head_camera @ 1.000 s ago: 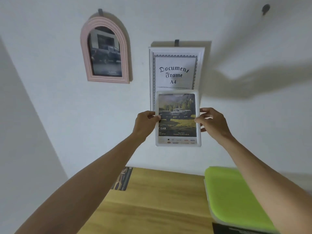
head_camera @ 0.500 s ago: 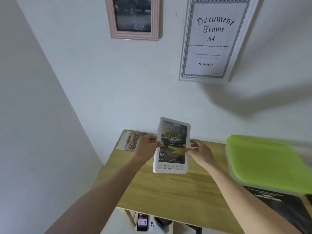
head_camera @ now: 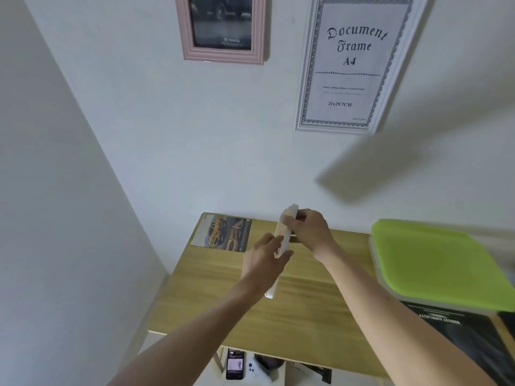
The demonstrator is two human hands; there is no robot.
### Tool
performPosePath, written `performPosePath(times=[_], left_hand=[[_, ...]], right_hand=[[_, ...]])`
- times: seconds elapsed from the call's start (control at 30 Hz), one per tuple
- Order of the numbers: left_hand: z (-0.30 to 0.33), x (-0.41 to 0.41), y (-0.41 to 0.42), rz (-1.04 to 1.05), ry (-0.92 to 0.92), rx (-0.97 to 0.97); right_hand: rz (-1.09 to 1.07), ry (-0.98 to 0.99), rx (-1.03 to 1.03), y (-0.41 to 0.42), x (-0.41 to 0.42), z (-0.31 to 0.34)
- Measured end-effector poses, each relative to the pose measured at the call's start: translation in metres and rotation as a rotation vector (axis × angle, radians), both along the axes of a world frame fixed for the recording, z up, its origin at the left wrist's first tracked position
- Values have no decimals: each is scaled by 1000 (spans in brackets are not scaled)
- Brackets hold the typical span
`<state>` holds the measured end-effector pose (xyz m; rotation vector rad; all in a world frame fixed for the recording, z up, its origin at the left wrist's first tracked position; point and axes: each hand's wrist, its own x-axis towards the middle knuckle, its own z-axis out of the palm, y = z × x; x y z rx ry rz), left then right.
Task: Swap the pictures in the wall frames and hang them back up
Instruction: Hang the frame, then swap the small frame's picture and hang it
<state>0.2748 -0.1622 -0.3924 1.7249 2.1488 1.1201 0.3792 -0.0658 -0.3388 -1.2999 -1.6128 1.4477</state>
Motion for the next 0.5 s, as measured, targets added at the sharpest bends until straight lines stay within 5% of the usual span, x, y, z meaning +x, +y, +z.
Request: performPosePath(times=[0.2, 0.5], left_hand=[[-37, -4, 16, -122, -58, -27], [-75, -63, 59, 35, -239, -354]], right_hand=[[-11, 42, -181, 26, 28, -30], [83, 8, -353, 78, 57, -96]])
